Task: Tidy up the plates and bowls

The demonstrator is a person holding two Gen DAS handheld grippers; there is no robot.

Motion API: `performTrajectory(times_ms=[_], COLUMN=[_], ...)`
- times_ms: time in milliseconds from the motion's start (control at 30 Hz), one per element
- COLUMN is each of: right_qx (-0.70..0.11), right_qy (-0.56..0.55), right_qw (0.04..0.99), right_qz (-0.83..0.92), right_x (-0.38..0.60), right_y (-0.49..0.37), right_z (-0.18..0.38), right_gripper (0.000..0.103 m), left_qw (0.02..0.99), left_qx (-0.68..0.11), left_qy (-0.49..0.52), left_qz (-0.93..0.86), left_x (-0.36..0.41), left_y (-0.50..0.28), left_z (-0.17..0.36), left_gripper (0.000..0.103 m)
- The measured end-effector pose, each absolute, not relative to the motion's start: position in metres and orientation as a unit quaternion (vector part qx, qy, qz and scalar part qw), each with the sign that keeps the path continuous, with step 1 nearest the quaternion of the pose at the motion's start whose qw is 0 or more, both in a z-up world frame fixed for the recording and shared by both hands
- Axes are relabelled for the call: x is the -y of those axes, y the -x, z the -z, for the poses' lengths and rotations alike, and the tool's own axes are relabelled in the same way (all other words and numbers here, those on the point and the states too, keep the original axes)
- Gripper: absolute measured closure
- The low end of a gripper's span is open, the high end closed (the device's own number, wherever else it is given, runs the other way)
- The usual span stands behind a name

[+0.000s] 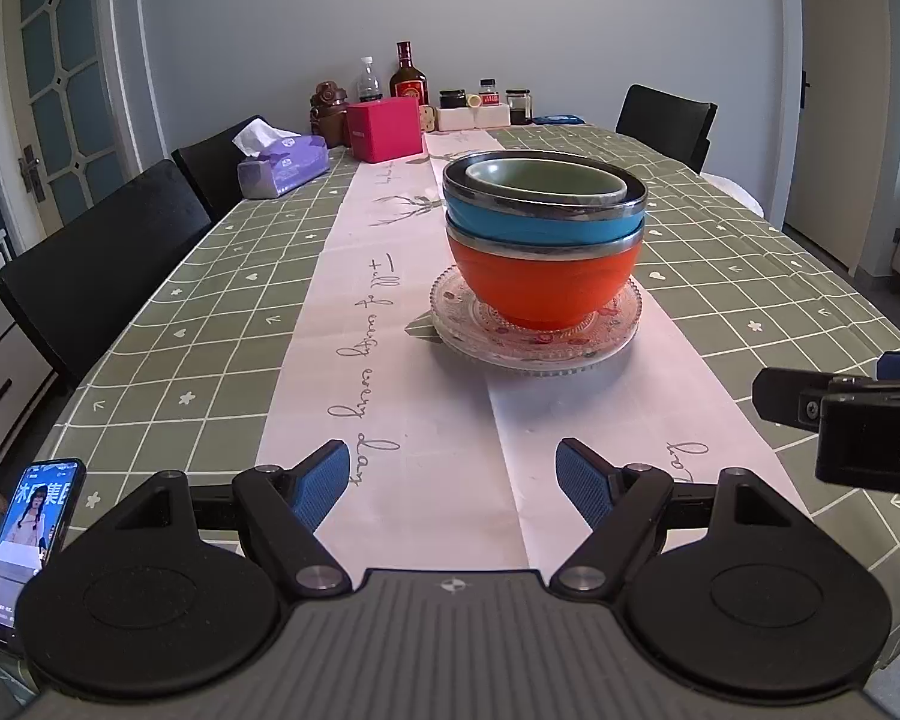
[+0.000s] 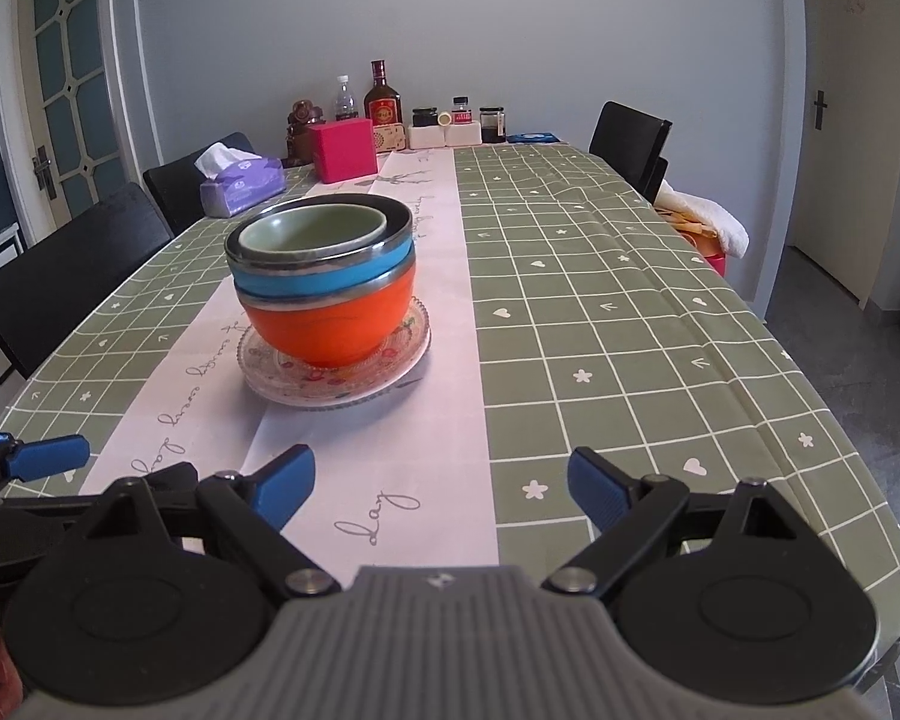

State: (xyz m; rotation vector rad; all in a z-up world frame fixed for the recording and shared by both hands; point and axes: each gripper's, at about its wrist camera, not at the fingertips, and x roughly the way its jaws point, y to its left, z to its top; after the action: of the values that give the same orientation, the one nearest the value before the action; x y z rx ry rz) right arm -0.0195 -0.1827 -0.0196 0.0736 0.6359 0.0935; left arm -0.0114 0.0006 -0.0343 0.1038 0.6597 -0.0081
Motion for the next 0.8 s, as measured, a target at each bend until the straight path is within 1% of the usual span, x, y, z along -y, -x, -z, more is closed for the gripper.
performTrajectory(times_ms=[800], right_qx=[-0.295], right_qy=[-0.045], right_qw=[0.953], right_qz=[-0.049], right_x=[0.1821], right_y=[0.0253], right_z=[0.0183], right_gripper=[0.013], left_qw=[0.950], left_qx=[-0.309], left_qy=[-0.051], left_qz=[0.002], left_x=[-0.0027], left_y=[0.0161], left_z=[0.0292], left_gripper=[0.011])
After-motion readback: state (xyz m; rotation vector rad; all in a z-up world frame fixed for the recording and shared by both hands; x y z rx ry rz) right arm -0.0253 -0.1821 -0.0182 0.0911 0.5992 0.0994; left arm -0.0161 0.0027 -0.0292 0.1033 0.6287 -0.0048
